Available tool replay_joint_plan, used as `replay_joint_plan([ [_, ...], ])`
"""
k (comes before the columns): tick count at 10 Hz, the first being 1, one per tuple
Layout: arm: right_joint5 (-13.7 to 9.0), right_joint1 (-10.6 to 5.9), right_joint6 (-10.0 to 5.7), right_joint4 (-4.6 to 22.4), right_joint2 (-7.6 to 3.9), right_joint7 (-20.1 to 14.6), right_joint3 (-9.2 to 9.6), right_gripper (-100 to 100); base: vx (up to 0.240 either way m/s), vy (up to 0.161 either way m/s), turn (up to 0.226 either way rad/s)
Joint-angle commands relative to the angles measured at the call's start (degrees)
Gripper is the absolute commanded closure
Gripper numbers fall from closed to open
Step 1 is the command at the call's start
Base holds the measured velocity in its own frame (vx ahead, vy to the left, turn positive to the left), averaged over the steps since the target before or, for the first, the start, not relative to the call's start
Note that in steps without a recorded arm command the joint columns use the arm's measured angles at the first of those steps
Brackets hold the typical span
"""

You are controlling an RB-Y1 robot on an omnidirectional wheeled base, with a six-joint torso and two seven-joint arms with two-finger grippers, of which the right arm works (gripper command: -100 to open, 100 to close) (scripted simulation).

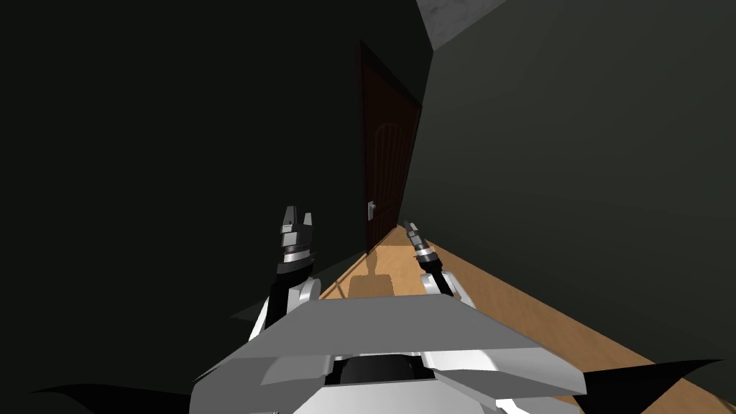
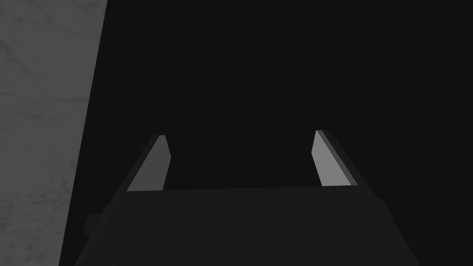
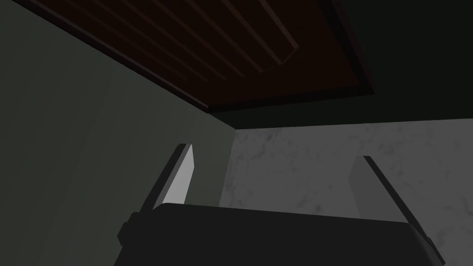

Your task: Pull the door open

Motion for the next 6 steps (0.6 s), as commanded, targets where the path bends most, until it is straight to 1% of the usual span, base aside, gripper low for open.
replay_joint_plan([
  [1, 1.6, -0.64, -0.49, 1.8, -0.20, 1.0, 0.31, -100, 0.106, -0.042, 0.060],
  [2, 3.5, -1.72, -0.78, 3.9, -0.67, 1.9, 0.56, -100, 0.146, -0.058, 0.113],
  [4, 5.4, -2.80, -1.07, 5.9, -1.12, 2.8, 0.82, -100, 0.122, -0.047, 0.073],
  [6, 7.3, -3.88, -1.36, 8.0, -1.57, 3.7, 1.07, -100, 0.097, -0.025, 0.068],
])
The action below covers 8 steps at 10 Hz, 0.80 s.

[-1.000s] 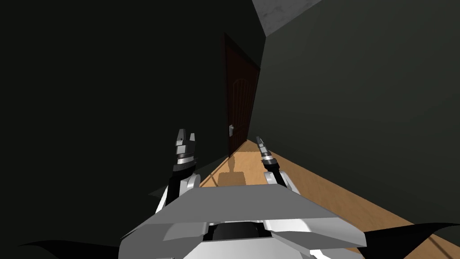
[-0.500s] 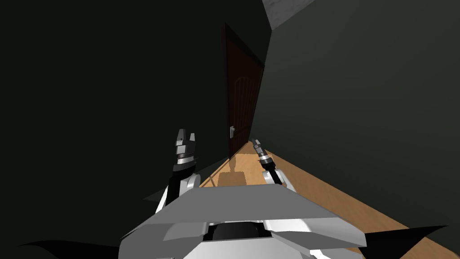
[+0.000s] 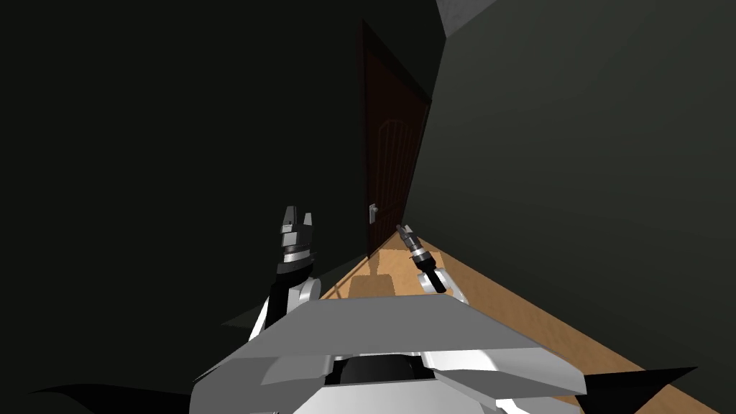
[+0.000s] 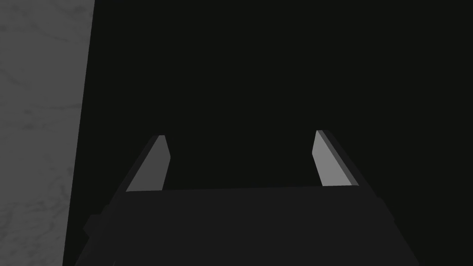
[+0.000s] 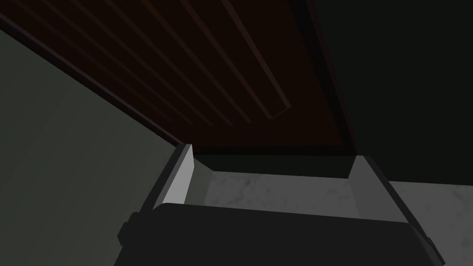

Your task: Pull the door open

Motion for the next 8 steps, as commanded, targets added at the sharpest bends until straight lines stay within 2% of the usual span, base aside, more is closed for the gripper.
replay_joint_plan([
  [1, 1.4, -1.01, -0.58, 2.1, -0.46, 0.8, 0.03, -100, 0.088, -0.046, 0.057],
  [6, 6.0, -3.64, -1.28, 7.1, -1.53, 3.0, 0.64, -100, 0.091, -0.044, 0.063],
  [8, 8.6, -5.12, -1.68, 10.0, -2.12, 4.3, 0.99, -100, 0.123, -0.053, 0.093],
])
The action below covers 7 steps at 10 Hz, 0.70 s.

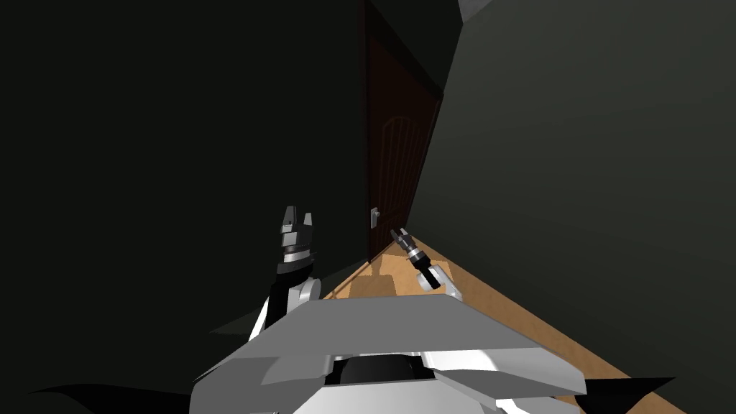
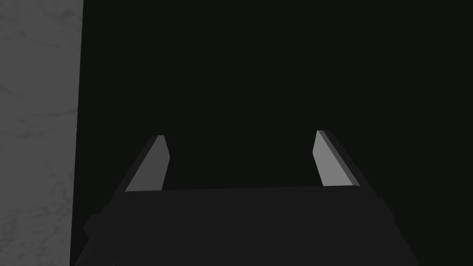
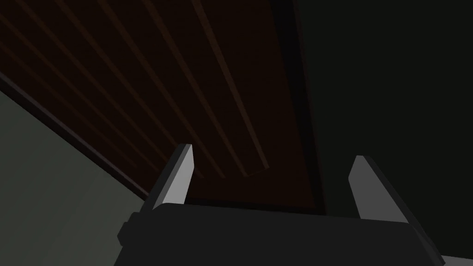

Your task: Pull the door open

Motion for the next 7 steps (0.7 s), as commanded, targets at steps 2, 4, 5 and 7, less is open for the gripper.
replay_joint_plan([
  [2, 2.4, -1.61, -0.52, 3.0, -0.46, 1.3, 0.27, -100, 0.110, -0.052, 0.059],
  [4, 4.7, -2.95, -0.87, 5.6, -0.98, 2.5, 0.58, -100, 0.122, -0.050, 0.081],
  [5, 6.2, -3.82, -1.10, 7.2, -1.32, 3.2, 0.79, -100, 0.120, -0.075, 0.086],
  [7, 8.2, -4.97, -1.41, 9.4, -1.77, 4.2, 1.06, -100, 0.119, -0.058, 0.067],
])
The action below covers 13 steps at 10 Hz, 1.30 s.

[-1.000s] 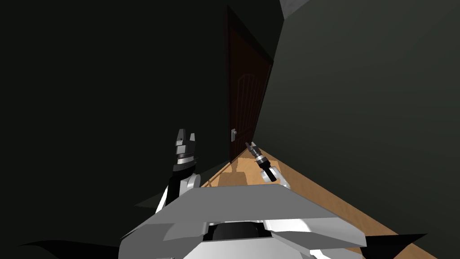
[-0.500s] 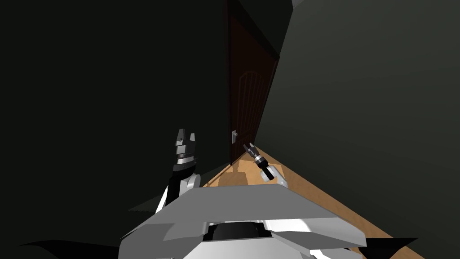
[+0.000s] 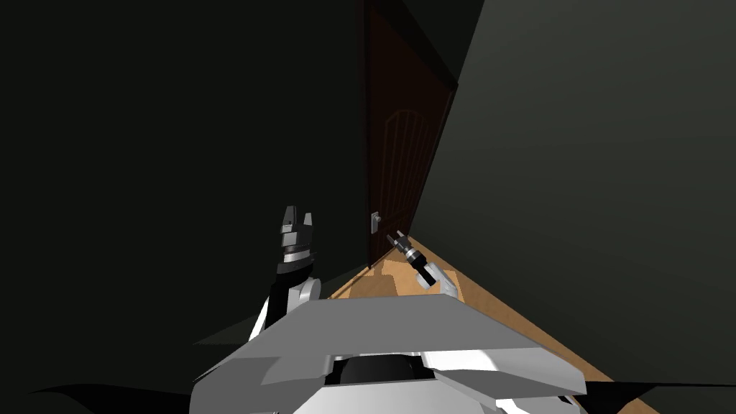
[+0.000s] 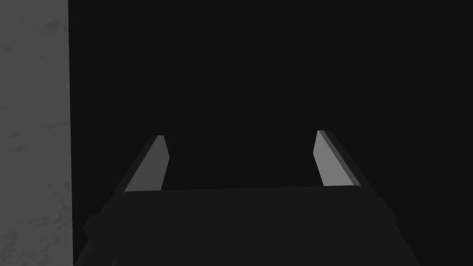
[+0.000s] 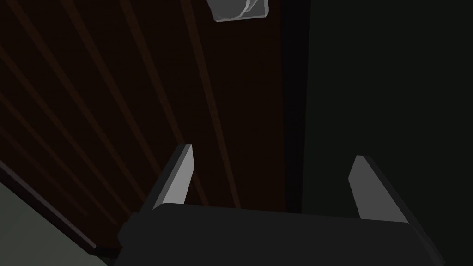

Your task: Pull the door open

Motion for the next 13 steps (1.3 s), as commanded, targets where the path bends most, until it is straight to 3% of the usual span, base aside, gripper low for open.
replay_joint_plan([
  [1, 1.4, -0.89, -0.33, 1.7, -0.36, 0.8, 0.14, -100, 0.136, -0.056, 0.066],
  [7, 6.8, -3.97, -1.15, 7.6, -1.52, 3.4, 0.87, -100, 0.111, -0.060, 0.059],
  [8, 6.3, -3.61, -0.89, 6.8, -1.45, 3.0, 0.87, -100, 0.048, -0.025, 0.011],
  [9, 5.6, -4.27, -1.74, 8.6, -2.23, 3.3, -0.36, -100, 0.046, 0.073, 0.125],
  [13, 4.4, -5.21, -2.97, 11.1, -3.37, 3.7, -2.23, -100, 0.051, 0.115, 0.087],
])
